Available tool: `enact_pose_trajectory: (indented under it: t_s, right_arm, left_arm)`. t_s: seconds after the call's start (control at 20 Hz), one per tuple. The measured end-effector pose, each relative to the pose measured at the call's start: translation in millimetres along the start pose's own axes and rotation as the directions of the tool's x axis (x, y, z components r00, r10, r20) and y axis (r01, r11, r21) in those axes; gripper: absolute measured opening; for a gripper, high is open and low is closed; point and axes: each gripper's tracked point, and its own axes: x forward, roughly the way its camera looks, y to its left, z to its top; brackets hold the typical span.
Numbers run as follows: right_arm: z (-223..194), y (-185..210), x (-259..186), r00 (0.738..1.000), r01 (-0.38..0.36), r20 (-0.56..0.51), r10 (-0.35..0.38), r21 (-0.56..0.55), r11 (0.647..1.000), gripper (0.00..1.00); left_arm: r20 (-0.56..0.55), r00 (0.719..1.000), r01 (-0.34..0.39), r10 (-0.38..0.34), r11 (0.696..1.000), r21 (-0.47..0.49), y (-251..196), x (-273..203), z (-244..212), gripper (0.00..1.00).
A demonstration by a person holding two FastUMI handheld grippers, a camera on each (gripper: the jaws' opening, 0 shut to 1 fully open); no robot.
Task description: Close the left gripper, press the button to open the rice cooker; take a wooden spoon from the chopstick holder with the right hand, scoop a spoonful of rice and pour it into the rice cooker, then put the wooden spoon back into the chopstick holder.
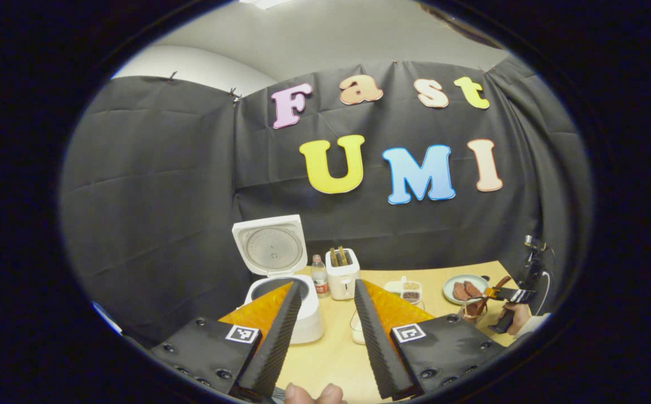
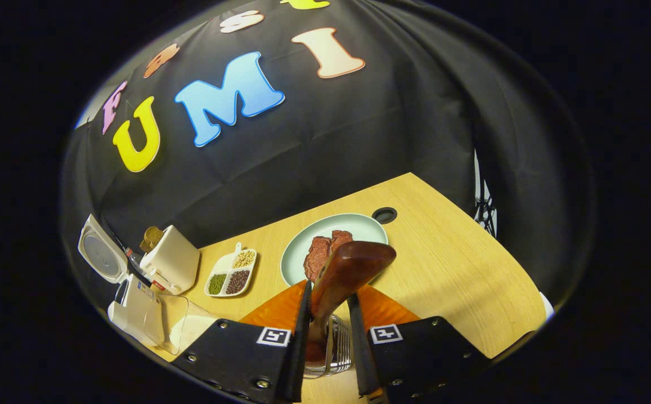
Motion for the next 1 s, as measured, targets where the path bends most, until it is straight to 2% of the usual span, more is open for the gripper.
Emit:
enact_pose_trajectory:
  t_s: [0.05,0.1,0.15,0.2,0.3,0.65,0.75,0.8,0.95,1.0]
  right_arm:
    - [8.8,1.9,-12.7,1.0,0.011,-0.019,-0.01,0.024,1.0,0.37]
    - [1.1,4.0,0.0,1.0,-0.005,-0.024,0.006,0.049,0.999,0.17]
    - [4.7,5.6,-0.9,0.999,-0.015,-0.038,0.018,0.078,0.997,0.21]
    - [0.0,11.0,0.3,0.999,-0.026,-0.043,0.03,0.1,0.995,0.15]
    - [4.0,14.2,-6.9,0.999,-0.033,-0.037,0.037,0.102,0.994,0.15]
    - [44.4,40.3,-72.8,0.998,-0.05,0.029,0.05,-0.027,0.998,0.15]
    - [53.5,57.7,-97.1,0.997,-0.061,0.046,0.064,-0.065,0.996,0.15]
    - [58.1,69.4,-109.7,0.996,-0.071,0.052,0.075,-0.081,0.994,0.15]
    - [58.0,112.5,-142.7,0.992,-0.103,0.059,0.112,-0.136,0.985,0.15]
    - [55.7,127.5,-151.6,0.991,-0.109,0.06,0.12,-0.159,0.981,0.15]
  left_arm:
    - [-0.001,1.0,0.003,-0.003,1.0,0.004,0.2,-2.6,-0.7,0.72]
    - [0.001,1.0,0.005,-0.005,1.0,0.01,0.8,-6.0,-0.3,0.72]
    - [0.008,1.0,0.004,-0.004,1.0,0.013,2.0,-8.9,0.6,0.72]
    - [0.009,1.0,0.002,-0.002,1.0,0.012,4.4,-11.9,0.9,0.72]
    - [0.012,1.0,-0.004,0.004,1.0,-0.009,9.9,-19.4,-0.9,0.72]
    - [0.066,0.998,0.003,0.003,0.995,-0.096,40.0,-49.6,2.1,0.72]
    - [0.091,0.996,0.01,0.0,0.994,-0.107,56.6,-59.6,3.6,0.75]
    - [0.103,0.995,0.014,-0.002,0.993,-0.116,66.6,-64.7,6.1,0.79]
    - [0.136,0.991,0.031,-0.01,0.988,-0.151,98.9,-82.1,9.6,0.8]
    - [0.149,0.989,0.038,-0.015,0.986,-0.159,109.6,-86.2,10.3,0.85]
